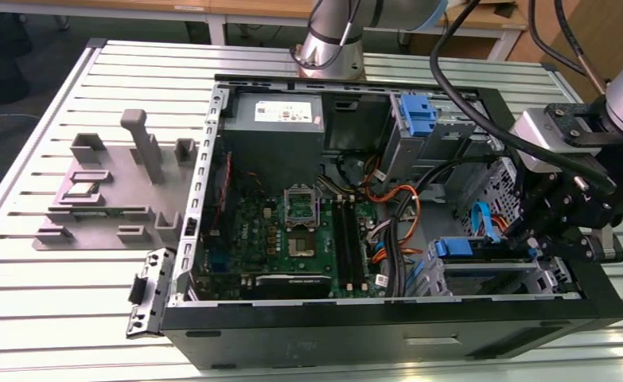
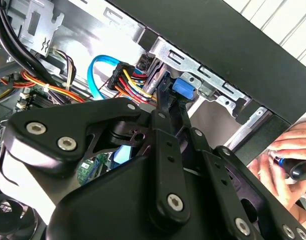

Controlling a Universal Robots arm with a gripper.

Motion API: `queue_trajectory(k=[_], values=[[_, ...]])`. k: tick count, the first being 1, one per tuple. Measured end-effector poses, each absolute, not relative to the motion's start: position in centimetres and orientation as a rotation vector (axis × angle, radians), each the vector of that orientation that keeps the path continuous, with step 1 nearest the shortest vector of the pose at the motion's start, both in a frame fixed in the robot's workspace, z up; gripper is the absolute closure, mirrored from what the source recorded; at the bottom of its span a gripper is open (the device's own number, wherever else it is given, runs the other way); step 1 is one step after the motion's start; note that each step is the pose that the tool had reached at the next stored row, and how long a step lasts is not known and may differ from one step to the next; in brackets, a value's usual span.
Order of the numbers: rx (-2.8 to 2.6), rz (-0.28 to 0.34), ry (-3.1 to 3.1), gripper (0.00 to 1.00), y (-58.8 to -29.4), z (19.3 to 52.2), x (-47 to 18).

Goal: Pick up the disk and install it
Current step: 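Insert the second disk wire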

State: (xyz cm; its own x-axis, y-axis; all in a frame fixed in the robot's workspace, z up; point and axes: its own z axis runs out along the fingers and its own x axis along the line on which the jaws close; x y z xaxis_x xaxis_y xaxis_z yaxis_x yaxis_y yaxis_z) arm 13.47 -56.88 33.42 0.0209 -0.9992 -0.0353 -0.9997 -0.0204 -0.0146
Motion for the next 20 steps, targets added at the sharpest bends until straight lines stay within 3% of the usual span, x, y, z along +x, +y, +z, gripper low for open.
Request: queue_trajectory(k=[4, 5, 20], values=[[-2.219, 0.023, 2.174, 0.78, -56.88, 33.43, 13.47], [-2.219, 0.023, 2.174, 0.84, -56.88, 33.43, 13.47], [-2.218, 0.019, 2.172, 0.84, -56.39, 33.63, 13.14]])
